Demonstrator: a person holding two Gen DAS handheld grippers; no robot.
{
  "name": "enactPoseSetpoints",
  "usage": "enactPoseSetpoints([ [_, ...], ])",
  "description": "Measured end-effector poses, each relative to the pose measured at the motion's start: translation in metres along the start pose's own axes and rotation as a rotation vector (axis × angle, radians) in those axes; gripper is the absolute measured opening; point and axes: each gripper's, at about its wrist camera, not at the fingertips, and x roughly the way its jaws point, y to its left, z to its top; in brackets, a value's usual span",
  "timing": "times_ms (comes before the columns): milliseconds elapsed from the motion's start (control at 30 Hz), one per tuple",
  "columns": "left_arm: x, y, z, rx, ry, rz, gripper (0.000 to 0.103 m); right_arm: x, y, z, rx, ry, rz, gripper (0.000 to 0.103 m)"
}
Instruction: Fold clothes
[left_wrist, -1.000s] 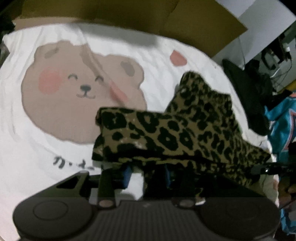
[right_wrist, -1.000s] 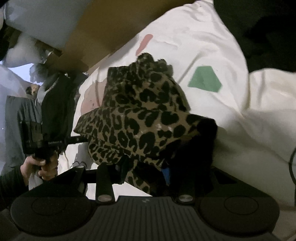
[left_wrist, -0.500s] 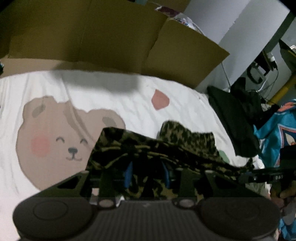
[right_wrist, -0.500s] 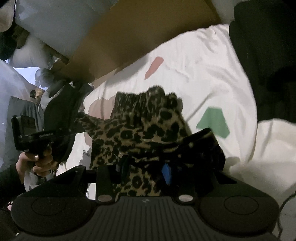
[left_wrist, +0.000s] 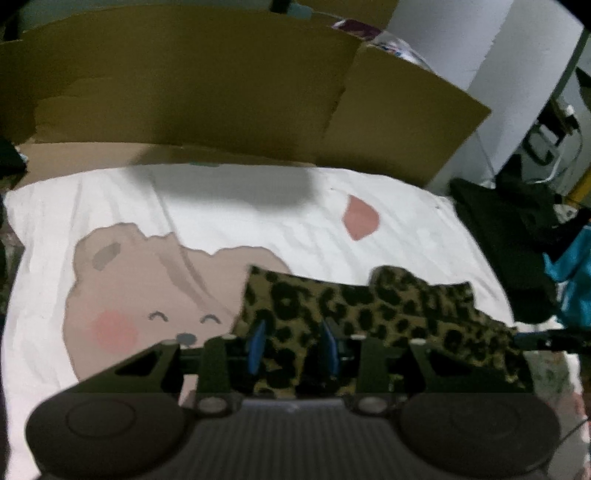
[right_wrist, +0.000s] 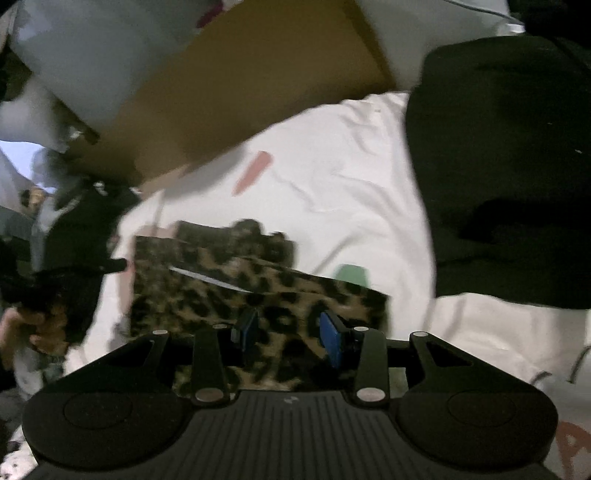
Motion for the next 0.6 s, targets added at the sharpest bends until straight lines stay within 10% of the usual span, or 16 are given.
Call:
enactPoseSetpoints([
  [500,0.03,0.006,0.006,0.017,0.018,0.02,0.035,0.001,-0.014,-0.003,-0.009,-0.005,-0.097,0.043],
  [600,0.034,0.007,0.008,0.013,0.017,0.016,0.027,0.003,-0.012,-0.004,-0.025,0.006,-0.088,0.028],
])
